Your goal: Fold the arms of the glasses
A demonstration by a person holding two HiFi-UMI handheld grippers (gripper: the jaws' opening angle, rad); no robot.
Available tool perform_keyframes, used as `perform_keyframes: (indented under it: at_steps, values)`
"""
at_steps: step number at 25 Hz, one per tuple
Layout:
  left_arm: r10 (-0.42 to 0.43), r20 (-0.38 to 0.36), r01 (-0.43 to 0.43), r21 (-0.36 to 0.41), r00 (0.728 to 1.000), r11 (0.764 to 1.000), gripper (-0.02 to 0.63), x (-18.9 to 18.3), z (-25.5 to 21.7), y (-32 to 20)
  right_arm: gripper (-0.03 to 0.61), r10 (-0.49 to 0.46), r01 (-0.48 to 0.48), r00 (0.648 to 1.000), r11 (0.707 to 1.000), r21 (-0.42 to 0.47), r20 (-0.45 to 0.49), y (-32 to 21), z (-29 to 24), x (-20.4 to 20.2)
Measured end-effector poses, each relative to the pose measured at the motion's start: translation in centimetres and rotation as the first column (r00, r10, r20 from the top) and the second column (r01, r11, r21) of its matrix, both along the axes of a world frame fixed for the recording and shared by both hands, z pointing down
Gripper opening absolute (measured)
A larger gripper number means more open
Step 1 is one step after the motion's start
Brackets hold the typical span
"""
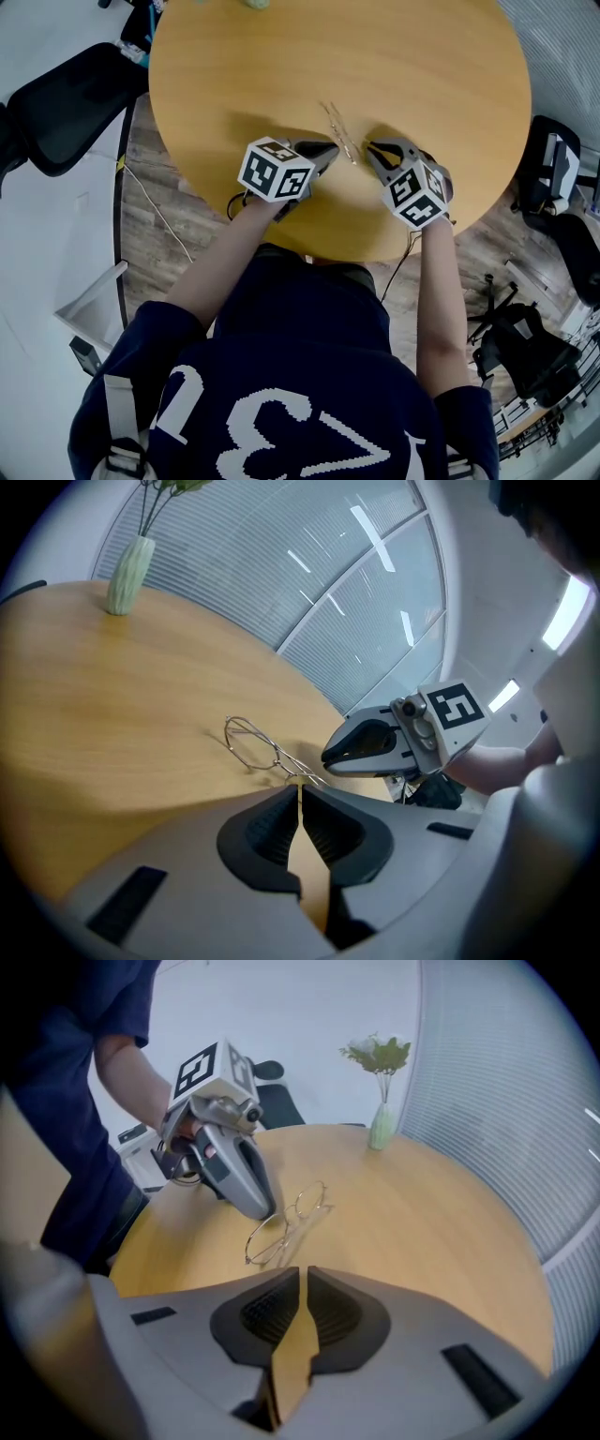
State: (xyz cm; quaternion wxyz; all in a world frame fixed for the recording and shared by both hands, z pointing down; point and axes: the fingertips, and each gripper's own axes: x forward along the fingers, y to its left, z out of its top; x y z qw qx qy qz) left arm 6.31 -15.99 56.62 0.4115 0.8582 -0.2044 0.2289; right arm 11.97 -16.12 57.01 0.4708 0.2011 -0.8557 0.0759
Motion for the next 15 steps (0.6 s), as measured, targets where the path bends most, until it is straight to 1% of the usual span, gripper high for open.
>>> perform_keyframes:
  at_steps: [2,4,6,7,9,12,13,15]
  values:
    - [-0.027,0.023,0.026,0.027,0.999,0.999,0.025,-1.0,-0.1,-0.3,0.044,0.083,-0.084,0.996,0.996,0.019,0.044,-0.8,-0.9,0.4]
    - [-0.066,0.048,0.063,0.076,0.997,0.995,0.025,-2.3,-0.7,-0.9,0.044,0.168,-0.173,0.981,0.984,0.047,0.102,-1.8,-2.4,0.7]
    - [-0.113,0.064,0.102,0.156,0.992,0.982,0.025,-3.7,-2.1,-1.7,0.038,0.254,-0.272,0.949,0.959,0.081,0.186,-2.9,-4.6,0.9]
    - [-0.136,0.068,0.12,0.202,0.988,0.972,0.025,-4.4,-3.1,-2.2,0.037,0.295,-0.323,0.926,0.942,0.092,0.234,-3.3,-5.8,1.1]
    - [-0.181,0.069,0.154,0.294,0.981,0.943,0.023,-5.6,-5.3,-3.2,0.034,0.374,-0.424,0.865,0.902,0.087,0.336,-4.2,-8.2,1.8]
    - [-0.252,0.058,0.205,0.423,0.966,0.882,0.02,-7.4,-9.1,-4.8,0.034,0.46,-0.548,0.743,0.835,0.046,0.486,-5.1,-12.0,2.9]
    - [-0.277,0.05,0.224,0.462,0.96,0.858,0.02,-7.9,-10.6,-5.2,0.032,0.47,-0.576,0.712,0.815,0.053,0.522,-5.3,-13.5,3.2]
    - [-0.324,0.03,0.259,0.533,0.946,0.806,0.018,-9.0,-13.5,-5.9,0.031,0.464,-0.617,0.676,0.782,0.095,0.572,-5.3,-16.5,3.7]
